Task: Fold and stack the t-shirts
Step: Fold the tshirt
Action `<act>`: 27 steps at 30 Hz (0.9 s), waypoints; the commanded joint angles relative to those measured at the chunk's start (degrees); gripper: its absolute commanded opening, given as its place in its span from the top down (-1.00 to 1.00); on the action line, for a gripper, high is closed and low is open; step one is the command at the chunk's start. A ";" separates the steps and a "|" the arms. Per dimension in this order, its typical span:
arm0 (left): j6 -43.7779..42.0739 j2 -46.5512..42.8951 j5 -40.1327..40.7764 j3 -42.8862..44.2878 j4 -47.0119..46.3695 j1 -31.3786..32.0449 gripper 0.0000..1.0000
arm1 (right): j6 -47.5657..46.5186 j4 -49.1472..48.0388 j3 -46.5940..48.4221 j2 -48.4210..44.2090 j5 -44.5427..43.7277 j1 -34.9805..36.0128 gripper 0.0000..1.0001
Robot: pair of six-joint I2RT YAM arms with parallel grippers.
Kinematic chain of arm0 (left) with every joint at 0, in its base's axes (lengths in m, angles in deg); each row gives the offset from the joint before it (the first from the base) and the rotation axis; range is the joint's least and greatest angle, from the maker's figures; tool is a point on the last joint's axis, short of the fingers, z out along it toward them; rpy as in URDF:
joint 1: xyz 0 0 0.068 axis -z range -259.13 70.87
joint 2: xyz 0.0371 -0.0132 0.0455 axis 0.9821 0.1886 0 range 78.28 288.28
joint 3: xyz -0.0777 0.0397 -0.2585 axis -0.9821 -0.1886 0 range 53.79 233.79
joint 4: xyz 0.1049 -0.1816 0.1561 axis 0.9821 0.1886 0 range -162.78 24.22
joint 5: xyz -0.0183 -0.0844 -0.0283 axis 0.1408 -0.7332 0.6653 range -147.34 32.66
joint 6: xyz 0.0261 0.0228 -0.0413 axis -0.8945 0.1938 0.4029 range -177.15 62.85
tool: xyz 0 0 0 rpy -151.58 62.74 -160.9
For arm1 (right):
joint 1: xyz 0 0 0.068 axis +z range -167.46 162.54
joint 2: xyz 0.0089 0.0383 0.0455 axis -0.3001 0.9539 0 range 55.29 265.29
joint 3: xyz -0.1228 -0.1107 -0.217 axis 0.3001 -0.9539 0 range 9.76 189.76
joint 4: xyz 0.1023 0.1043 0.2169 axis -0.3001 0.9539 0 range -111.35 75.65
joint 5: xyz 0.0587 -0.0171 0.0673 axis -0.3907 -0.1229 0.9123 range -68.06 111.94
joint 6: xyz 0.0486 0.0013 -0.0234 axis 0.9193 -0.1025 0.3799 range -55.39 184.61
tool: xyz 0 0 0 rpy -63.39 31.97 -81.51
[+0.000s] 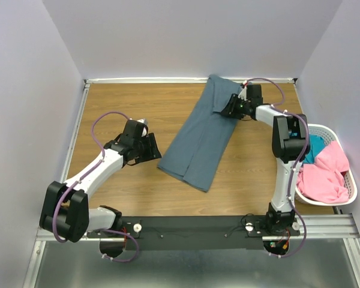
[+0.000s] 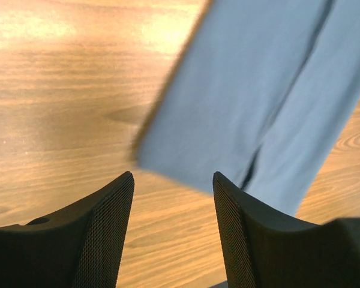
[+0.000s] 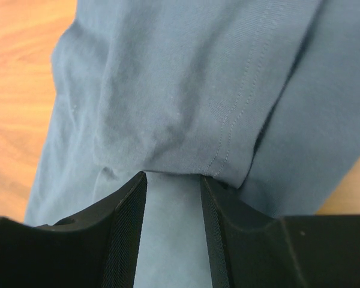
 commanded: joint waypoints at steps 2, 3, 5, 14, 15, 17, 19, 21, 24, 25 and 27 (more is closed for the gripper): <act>-2.04 -2.21 -1.55 -1.33 2.62 0.58 -0.29 | -6.94 6.82 6.11 1.49 -4.96 -1.10 0.00; -2.22 -2.13 -1.55 -1.42 2.62 0.59 -0.29 | -7.11 7.97 6.91 0.88 -5.40 -1.18 0.00; -2.66 -1.52 -1.81 -1.25 2.62 1.02 -0.30 | -6.94 9.90 6.92 -1.31 -3.66 -1.01 -0.02; -5.03 6.56 0.82 3.23 1.48 4.10 -0.34 | -0.34 17.37 -15.56 -25.65 -5.48 8.38 -0.05; -5.47 7.61 1.00 3.85 1.48 4.28 -0.34 | -0.78 19.12 -16.97 -27.06 -6.71 9.96 -0.05; -5.91 10.16 1.44 5.25 1.13 5.07 -0.34 | -0.96 24.12 -20.84 -31.20 -10.66 14.27 -0.05; -6.09 11.75 1.96 6.74 1.04 6.29 -0.34 | -0.18 26.86 -23.48 -34.01 -14.71 17.79 -0.05; -6.17 13.68 2.40 7.72 0.96 7.26 -0.34 | 2.62 29.51 -27.78 -38.14 -16.82 19.55 -0.06; -6.17 16.50 3.63 9.56 0.95 8.67 -0.33 | 6.66 33.37 -31.48 -42.01 -19.45 23.15 -0.07; -6.17 17.29 4.59 10.35 1.13 8.93 -0.33 | 7.81 34.42 -31.92 -42.63 -19.90 23.77 -0.10; -6.44 19.13 5.48 11.06 1.92 9.99 -0.33 | 11.07 36.36 -33.07 -44.56 -20.26 24.83 -0.13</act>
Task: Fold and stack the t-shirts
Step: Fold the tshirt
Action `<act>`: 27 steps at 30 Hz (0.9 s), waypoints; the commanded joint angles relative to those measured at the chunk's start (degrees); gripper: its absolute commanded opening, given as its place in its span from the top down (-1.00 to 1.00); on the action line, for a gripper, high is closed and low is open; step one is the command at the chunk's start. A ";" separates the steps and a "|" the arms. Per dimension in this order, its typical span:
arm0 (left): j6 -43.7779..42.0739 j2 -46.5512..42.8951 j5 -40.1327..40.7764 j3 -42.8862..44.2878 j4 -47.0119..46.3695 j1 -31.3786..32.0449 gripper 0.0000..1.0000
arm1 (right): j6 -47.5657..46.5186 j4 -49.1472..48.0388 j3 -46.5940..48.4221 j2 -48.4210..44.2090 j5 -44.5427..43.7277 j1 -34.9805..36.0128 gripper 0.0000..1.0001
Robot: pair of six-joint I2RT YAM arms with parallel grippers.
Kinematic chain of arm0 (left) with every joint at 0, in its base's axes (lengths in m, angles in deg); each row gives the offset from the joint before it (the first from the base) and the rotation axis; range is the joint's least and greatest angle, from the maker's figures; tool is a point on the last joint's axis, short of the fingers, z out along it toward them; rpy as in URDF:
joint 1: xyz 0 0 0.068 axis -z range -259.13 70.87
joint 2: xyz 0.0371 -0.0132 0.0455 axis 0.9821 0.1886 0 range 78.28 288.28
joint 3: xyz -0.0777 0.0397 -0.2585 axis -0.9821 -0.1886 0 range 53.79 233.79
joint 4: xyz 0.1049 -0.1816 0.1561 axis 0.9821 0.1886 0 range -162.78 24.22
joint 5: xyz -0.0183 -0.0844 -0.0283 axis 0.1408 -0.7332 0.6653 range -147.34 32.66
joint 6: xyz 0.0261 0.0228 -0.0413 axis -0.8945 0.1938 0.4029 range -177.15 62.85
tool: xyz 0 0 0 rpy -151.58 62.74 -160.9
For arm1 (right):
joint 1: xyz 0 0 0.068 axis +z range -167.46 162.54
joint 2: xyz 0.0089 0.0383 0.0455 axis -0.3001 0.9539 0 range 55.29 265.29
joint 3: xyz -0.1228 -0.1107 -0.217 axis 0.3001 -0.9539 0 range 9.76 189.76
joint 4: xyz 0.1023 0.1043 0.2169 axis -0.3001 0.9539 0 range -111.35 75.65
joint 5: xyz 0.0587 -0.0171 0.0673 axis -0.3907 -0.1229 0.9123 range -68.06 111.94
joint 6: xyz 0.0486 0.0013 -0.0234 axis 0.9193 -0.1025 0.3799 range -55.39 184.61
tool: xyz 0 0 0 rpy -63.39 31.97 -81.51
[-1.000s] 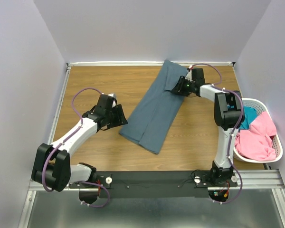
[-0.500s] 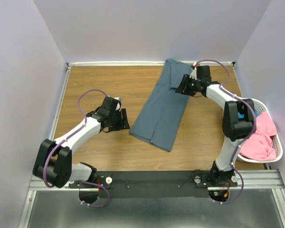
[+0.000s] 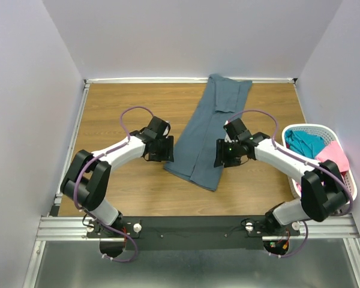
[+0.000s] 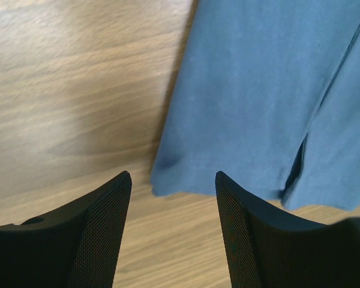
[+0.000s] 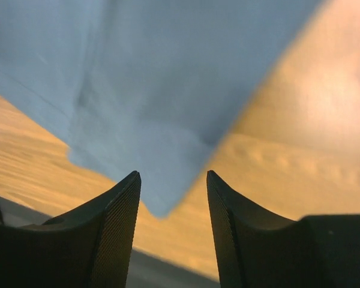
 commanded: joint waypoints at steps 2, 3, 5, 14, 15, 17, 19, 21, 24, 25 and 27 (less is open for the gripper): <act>-1.54 3.66 4.59 2.41 1.33 1.90 -0.33 | 9.15 7.43 -3.06 -4.90 -4.52 2.94 -0.21; -1.63 3.93 4.85 2.49 1.33 1.99 -0.33 | 9.95 7.52 -3.50 -5.17 -4.52 3.37 -0.23; -1.72 4.72 5.56 2.49 1.68 2.26 -0.32 | 11.62 7.43 -4.30 -5.17 -4.43 4.17 -0.25; -2.25 6.39 5.74 1.79 1.34 3.22 -0.22 | 15.58 4.10 -6.23 -1.13 -2.23 8.12 -0.26; -2.25 6.57 5.74 1.97 1.33 3.49 -0.19 | 15.76 3.83 -6.41 -0.78 -1.97 8.21 -0.26; -2.42 7.18 5.74 2.14 1.33 3.75 -0.15 | 15.94 3.13 -6.76 -0.34 -1.88 8.30 -0.26; -2.34 7.36 5.74 2.23 1.60 4.10 -0.11 | 16.29 2.86 -7.29 -0.25 -1.71 8.39 -0.25; -2.25 7.28 5.74 2.23 1.95 4.37 -0.10 | 16.46 2.42 -7.64 0.36 -1.44 8.47 -0.25; -1.81 6.84 5.74 2.32 2.56 5.16 -0.10 | 16.73 1.72 -8.17 1.33 -0.74 8.83 -0.24; -1.63 6.66 5.65 2.23 2.65 5.25 -0.08 | 16.81 1.63 -8.17 1.59 -0.74 9.00 -0.24; -1.20 6.14 7.32 1.79 2.92 5.42 -0.05 | 16.73 1.37 -8.08 2.04 -0.47 9.18 -0.22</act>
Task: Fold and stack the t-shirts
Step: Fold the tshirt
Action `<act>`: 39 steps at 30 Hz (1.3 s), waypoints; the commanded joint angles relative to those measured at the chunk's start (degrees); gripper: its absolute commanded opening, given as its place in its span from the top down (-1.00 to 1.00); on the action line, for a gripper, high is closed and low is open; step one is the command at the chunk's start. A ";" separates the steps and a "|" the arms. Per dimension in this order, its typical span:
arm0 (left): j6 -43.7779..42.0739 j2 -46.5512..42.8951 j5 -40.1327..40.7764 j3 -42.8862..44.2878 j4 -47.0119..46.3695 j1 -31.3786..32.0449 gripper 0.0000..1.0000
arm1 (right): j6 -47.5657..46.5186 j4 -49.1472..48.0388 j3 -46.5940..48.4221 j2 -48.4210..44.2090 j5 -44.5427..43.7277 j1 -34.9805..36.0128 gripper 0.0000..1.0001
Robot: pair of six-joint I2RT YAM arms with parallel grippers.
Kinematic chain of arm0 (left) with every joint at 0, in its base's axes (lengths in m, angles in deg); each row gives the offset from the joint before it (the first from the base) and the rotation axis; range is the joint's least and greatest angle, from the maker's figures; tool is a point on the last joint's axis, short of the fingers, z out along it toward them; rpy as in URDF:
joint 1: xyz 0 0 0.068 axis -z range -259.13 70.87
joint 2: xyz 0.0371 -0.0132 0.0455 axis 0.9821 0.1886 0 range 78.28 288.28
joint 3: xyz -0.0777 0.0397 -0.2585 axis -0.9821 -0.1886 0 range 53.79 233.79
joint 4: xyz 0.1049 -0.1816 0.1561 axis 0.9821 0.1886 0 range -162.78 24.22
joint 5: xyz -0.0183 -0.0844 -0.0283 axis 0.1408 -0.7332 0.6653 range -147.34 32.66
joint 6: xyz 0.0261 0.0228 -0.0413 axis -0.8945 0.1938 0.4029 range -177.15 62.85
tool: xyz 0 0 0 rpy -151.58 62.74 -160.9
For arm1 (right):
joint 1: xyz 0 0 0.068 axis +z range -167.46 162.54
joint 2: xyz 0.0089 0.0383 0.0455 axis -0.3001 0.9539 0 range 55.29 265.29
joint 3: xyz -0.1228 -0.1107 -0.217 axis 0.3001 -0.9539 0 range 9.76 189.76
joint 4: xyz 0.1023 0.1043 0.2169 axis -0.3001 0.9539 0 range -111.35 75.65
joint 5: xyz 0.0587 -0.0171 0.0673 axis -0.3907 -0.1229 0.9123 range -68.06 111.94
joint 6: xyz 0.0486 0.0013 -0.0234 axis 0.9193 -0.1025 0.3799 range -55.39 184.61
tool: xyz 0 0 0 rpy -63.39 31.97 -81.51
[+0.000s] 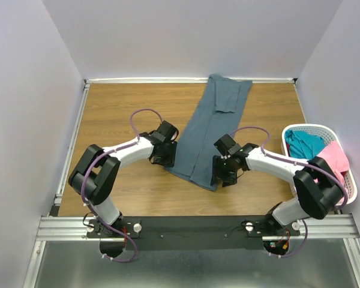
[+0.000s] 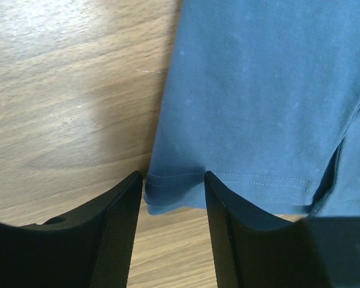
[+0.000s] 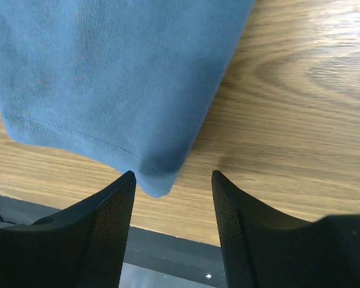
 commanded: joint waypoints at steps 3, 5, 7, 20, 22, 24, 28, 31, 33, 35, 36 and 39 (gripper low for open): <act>0.69 0.06 2.42 -0.81 2.02 1.10 0.02 | 1.03 -2.06 -0.60 2.19 1.19 1.03 -0.14; 0.78 -0.29 2.33 -1.51 1.93 1.36 0.12 | 0.86 -2.33 -0.60 3.16 1.36 1.20 -0.02; 0.95 -0.82 2.07 -2.13 1.93 1.45 0.24 | 0.86 -2.42 -0.60 3.60 1.54 1.29 0.15; 3.50 -7.58 -1.79 -7.31 5.70 2.41 1.00 | -1.07 5.74 -1.83 -2.11 5.22 1.29 0.99; 4.55 -10.66 -2.24 -9.33 7.64 3.11 1.00 | -1.77 7.24 -1.83 -3.25 7.15 1.38 0.99; 5.26 -14.08 -4.51 -11.00 8.52 3.29 1.00 | -2.13 8.22 -2.18 -4.30 8.48 1.38 0.99; 5.87 -17.96 -5.75 -10.41 10.45 3.21 1.00 | -2.48 8.39 -0.87 -5.54 10.33 1.29 0.99; 5.70 -18.14 -5.93 -7.07 11.60 3.12 1.00 | -2.04 9.10 3.25 -5.71 7.01 1.20 0.99; 4.91 -16.57 -6.97 -3.20 10.90 2.16 1.00 | -2.48 9.36 6.49 -5.02 2.26 0.59 0.99; 3.33 -14.20 -6.90 1.72 10.90 1.36 1.00 | -4.50 9.45 8.26 -3.88 -0.47 -1.86 0.99; 2.72 -11.40 -6.37 3.39 10.81 0.75 1.00 | -5.20 9.54 9.23 -2.22 -1.26 -2.74 0.99; 1.13 -4.90 -6.45 10.24 9.94 -1.44 1.00 | -10.02 9.45 15.01 1.73 -3.90 -7.22 0.99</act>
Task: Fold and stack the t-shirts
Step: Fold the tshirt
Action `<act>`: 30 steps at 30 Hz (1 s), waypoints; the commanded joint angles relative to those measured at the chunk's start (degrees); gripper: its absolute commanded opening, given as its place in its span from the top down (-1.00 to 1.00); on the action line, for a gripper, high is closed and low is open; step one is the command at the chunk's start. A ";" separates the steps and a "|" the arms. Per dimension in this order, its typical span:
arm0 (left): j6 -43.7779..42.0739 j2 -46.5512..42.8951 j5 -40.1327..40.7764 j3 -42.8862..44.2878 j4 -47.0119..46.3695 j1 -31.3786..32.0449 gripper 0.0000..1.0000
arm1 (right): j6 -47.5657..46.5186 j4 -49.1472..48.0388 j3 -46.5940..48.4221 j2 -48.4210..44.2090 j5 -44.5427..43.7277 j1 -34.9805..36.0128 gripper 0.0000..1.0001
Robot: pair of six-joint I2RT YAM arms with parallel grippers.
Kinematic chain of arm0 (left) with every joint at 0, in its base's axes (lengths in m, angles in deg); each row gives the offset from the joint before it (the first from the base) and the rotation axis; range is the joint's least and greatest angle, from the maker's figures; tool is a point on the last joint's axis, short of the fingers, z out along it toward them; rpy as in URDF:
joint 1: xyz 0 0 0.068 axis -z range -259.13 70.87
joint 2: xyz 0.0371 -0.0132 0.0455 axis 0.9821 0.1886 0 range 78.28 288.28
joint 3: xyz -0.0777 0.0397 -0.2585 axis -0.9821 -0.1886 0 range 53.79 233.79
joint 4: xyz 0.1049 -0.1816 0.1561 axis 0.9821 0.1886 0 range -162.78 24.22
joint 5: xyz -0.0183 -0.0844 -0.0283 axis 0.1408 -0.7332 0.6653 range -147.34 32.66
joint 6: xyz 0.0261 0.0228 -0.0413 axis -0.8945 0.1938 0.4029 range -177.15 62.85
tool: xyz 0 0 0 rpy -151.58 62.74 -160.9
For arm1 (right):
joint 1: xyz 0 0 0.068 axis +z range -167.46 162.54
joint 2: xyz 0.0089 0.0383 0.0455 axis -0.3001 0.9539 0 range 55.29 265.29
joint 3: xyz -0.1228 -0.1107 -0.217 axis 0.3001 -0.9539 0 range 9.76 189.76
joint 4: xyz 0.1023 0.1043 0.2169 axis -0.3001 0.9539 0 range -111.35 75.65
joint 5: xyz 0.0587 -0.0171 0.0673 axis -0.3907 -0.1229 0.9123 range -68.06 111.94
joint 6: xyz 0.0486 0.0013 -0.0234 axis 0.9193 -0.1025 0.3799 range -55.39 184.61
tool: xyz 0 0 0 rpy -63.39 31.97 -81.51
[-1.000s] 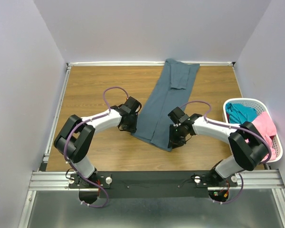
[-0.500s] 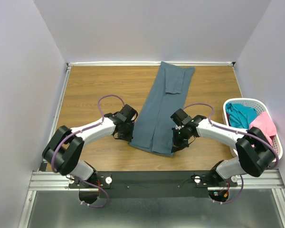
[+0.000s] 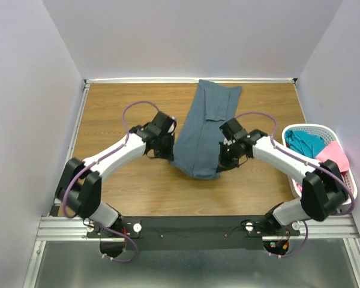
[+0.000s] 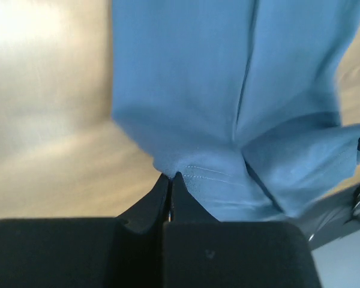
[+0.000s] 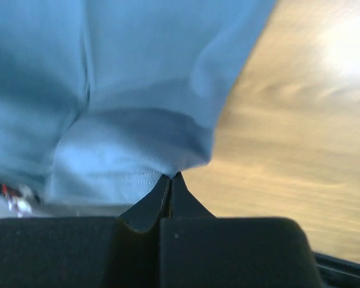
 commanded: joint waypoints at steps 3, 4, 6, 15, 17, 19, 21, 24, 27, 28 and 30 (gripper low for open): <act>-2.85 13.57 0.24 14.35 -1.39 -3.99 1.00 | -8.93 1.23 10.24 8.58 -14.25 -5.42 0.99; -3.11 15.25 0.50 16.19 -1.66 -4.43 1.00 | -9.55 1.23 11.74 9.55 -15.31 -6.04 0.99; -3.29 20.26 1.46 21.47 -1.84 -5.22 1.00 | -10.78 1.06 15.43 11.49 -18.91 -6.92 0.99; -4.87 29.58 9.29 34.75 -5.17 -7.69 1.00 | -16.15 -1.58 21.68 18.26 -25.60 -11.49 0.99; -5.31 31.25 9.47 36.33 -5.79 -7.69 1.00 | -16.59 -2.72 21.86 18.88 -25.69 -12.02 0.99; -5.31 32.31 8.94 37.30 -5.97 -7.78 1.00 | -16.94 -3.34 22.29 20.11 -26.30 -12.02 0.99; -5.57 33.36 8.33 37.74 -7.01 -7.78 1.00 | -17.03 -4.30 22.39 20.90 -27.09 -12.11 0.99; -6.10 34.25 7.62 37.48 -8.69 -7.78 1.00 | -17.38 -5.36 22.30 21.69 -27.71 -12.54 0.99; -6.63 35.47 7.27 37.13 -9.75 -7.78 1.00 | -18.17 -6.76 22.12 22.66 -27.97 -12.81 0.99; -7.07 35.83 7.27 37.22 -10.09 -7.78 1.00 | -18.43 -7.20 22.03 22.75 -27.98 -12.81 0.99; -7.24 36.79 7.27 37.22 -10.62 -7.78 1.00 | -18.96 -8.78 21.68 23.19 -28.15 -12.90 0.99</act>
